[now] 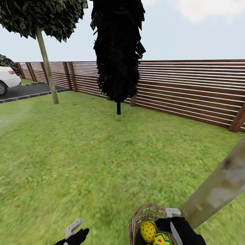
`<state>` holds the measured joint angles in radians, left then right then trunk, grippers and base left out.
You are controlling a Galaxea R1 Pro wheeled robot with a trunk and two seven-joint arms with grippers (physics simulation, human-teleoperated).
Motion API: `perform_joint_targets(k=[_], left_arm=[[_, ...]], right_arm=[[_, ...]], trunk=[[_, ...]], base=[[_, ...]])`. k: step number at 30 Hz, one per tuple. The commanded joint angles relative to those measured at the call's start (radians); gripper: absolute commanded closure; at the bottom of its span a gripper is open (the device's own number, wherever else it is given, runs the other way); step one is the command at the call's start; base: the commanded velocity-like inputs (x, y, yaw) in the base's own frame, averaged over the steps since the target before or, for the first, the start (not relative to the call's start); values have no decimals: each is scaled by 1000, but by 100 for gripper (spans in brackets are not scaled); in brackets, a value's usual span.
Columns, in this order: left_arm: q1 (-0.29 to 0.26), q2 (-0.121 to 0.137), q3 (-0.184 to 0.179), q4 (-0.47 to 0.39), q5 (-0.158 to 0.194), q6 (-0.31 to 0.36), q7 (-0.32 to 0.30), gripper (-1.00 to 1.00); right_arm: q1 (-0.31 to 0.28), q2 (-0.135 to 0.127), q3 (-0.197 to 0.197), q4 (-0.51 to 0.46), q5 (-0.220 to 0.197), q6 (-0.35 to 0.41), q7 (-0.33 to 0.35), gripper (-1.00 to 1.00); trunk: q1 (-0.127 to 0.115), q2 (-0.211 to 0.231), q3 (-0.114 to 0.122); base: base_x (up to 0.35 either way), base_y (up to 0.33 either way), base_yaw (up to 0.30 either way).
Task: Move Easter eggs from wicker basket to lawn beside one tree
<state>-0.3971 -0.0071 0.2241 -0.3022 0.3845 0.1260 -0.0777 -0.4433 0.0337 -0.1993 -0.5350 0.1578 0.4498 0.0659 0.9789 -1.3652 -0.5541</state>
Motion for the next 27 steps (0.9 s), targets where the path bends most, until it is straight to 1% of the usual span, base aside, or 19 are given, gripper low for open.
perform_joint_targets(k=[1, 12, 16, 19, 20, 21, 27], left_arm=[[0, -1, 6, -2, 7, 7, -4, -100], [0, -1, 4, 0, 7, 7, -2, -100], [0, -1, 5, 0, 7, 7, -2, -100], [0, -1, 5, 0, 7, 7, -2, -100], [0, -1, 5, 0, 7, 7, -2, -100], [0, -1, 5, 0, 7, 7, -2, -100], [0, -1, 4, 0, 7, 7, -2, -100]], right_arm=[[0, 2, -9, -1, 8, 5, 7, -100], [0, 2, -14, 0, 3, 9, 3, -100], [0, 2, -15, 0, 2, 5, -43, -100], [0, 2, -15, 0, -21, 3, -59, -100], [0, 1, -15, 0, -46, 3, -63, -100], [0, 1, -14, 1, -58, 2, -65, -100], [0, 1, -13, 0, -66, 2, -66, -100]], trunk=[[4, -8, -4], [46, -85, -39], [61, -113, -51], [73, -134, -61], [77, -141, -64], [81, -148, -67], [104, -190, -86]], base=[[0, 0, 0], [0, 0, 0], [0, 0, 0], [0, 0, 0], [0, 0, 0], [0, 0, 0], [0, 0, 0]])
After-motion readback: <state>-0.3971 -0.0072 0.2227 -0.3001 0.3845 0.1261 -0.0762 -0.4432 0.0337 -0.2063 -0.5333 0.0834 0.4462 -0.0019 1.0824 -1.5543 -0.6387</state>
